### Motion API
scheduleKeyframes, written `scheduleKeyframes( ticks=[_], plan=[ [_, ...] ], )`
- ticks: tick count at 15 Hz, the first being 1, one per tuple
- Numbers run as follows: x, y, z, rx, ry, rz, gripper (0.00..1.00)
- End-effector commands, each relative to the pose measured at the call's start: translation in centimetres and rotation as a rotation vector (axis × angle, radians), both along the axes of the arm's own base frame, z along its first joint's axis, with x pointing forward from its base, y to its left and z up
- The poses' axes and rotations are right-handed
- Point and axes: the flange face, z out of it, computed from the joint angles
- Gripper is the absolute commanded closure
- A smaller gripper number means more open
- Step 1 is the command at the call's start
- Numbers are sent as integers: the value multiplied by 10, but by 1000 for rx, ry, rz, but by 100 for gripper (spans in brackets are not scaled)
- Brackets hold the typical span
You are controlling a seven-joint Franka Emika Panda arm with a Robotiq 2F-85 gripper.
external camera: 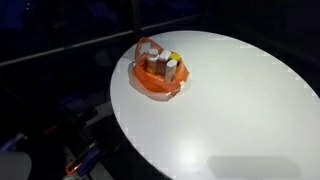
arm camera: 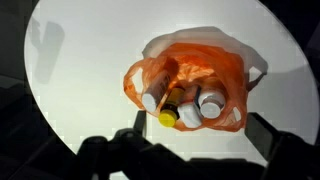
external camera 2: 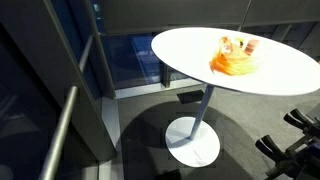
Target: Remove the white bottle from the plastic bag
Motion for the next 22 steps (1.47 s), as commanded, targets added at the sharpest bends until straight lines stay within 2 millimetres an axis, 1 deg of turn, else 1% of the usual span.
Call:
scheduleKeyframes(
  ticks=[1,4,6,10,12,17,19,22],
  plan=[
    [0,0,1,0,0,0,0],
    [0,0,1,0,-1,0,0],
    [4,-1,5,14,13,1,0],
    [18,-5,13,33,44,-4,0],
    [30,-10,19,46,63,-14,0],
    [67,-31,29,133,115,-13,0],
    [79,-44,28,186,121,16,0],
    [94,-66,19,252,140,62,0]
  ],
)
